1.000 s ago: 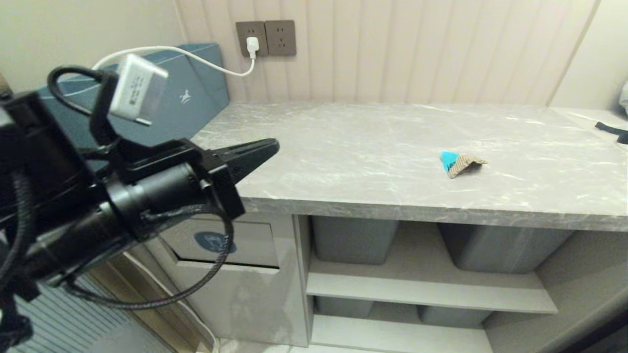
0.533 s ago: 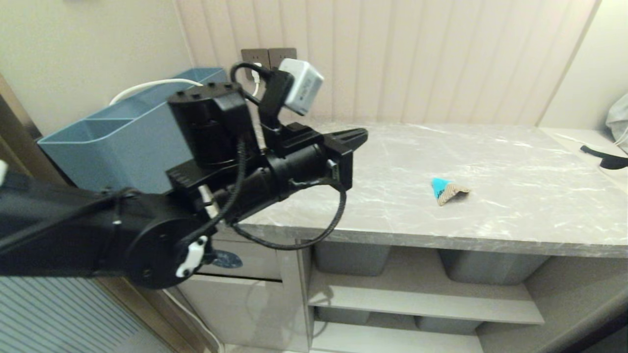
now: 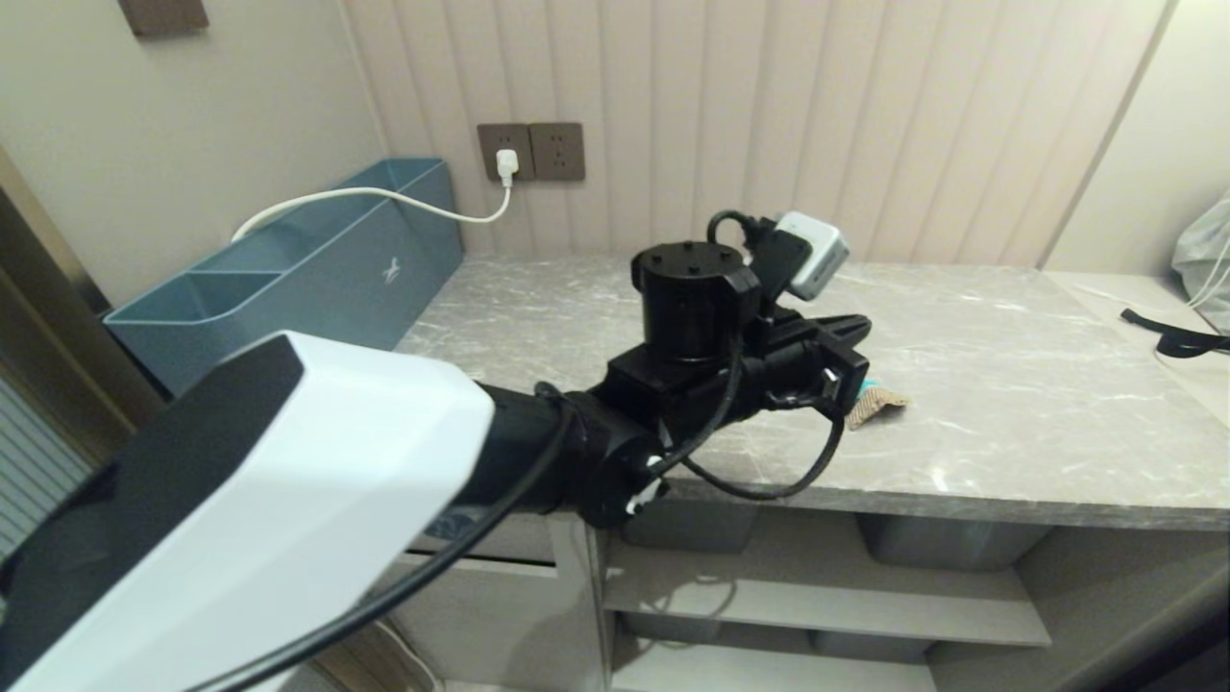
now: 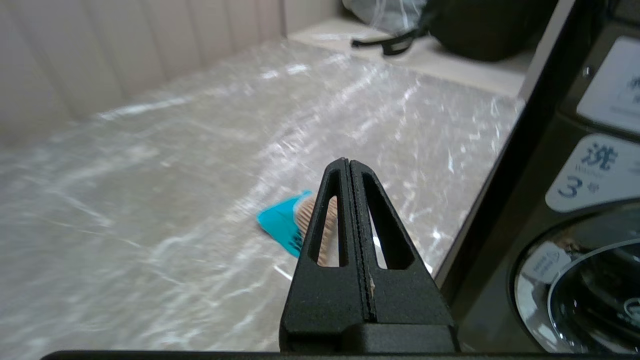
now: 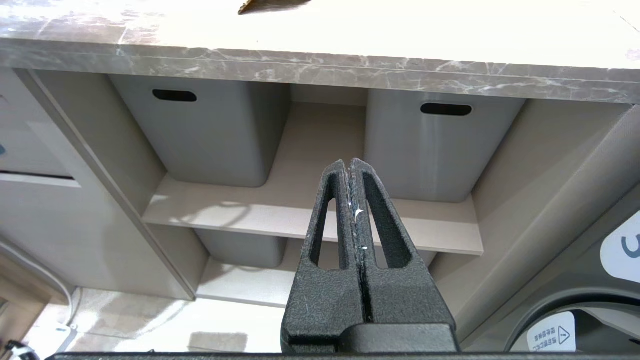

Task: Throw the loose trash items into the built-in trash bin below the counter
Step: Pick up the garbage

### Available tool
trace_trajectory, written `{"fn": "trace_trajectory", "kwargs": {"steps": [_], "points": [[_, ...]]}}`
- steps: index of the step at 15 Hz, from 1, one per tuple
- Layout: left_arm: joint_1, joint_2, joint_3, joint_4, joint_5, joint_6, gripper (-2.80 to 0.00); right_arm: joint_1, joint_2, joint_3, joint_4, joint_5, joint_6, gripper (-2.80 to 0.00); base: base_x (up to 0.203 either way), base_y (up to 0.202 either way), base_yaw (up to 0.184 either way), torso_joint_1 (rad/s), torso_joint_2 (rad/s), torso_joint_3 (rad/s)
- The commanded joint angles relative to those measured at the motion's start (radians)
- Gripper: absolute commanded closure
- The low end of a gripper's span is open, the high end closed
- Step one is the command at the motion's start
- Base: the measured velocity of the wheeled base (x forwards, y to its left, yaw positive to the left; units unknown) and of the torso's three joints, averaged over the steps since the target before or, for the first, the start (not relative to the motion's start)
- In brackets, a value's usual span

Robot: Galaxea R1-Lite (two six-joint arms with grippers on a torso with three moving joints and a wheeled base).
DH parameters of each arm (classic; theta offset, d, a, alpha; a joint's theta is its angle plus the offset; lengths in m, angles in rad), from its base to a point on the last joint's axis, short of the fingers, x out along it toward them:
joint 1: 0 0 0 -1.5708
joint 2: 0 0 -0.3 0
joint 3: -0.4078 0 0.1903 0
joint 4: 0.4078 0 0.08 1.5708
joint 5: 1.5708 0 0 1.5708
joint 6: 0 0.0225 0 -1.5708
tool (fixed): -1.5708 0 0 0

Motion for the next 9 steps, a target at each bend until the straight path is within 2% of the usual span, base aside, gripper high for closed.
{"fn": "trace_trajectory", "kwargs": {"steps": [1, 5, 7, 9], "points": [[-0.010, 0.105, -0.056, 0.004, -0.002, 0.001, 0.00, 0.000, -0.001, 0.000, 0.000, 0.000, 0.001, 0.00, 0.000, 0.000, 0.000, 0.000, 0.00, 0.000], [-0.011, 0.179, -0.177, 0.034, 0.008, 0.007, 0.00, 0.002, -0.001, 0.000, 0.000, 0.000, 0.001, 0.00, 0.000, 0.000, 0.000, 0.000, 0.00, 0.000], [-0.006, 0.164, -0.194, 0.047, 0.056, 0.008, 0.00, 0.000, -0.001, 0.000, 0.000, 0.000, 0.001, 0.00, 0.000, 0.000, 0.000, 0.000, 0.00, 0.000], [0.029, 0.096, -0.186, 0.054, 0.118, -0.006, 0.00, 0.001, -0.001, 0.000, 0.000, 0.003, -0.015, 0.00, 0.000, 0.000, 0.000, 0.000, 0.00, 0.000]]}}
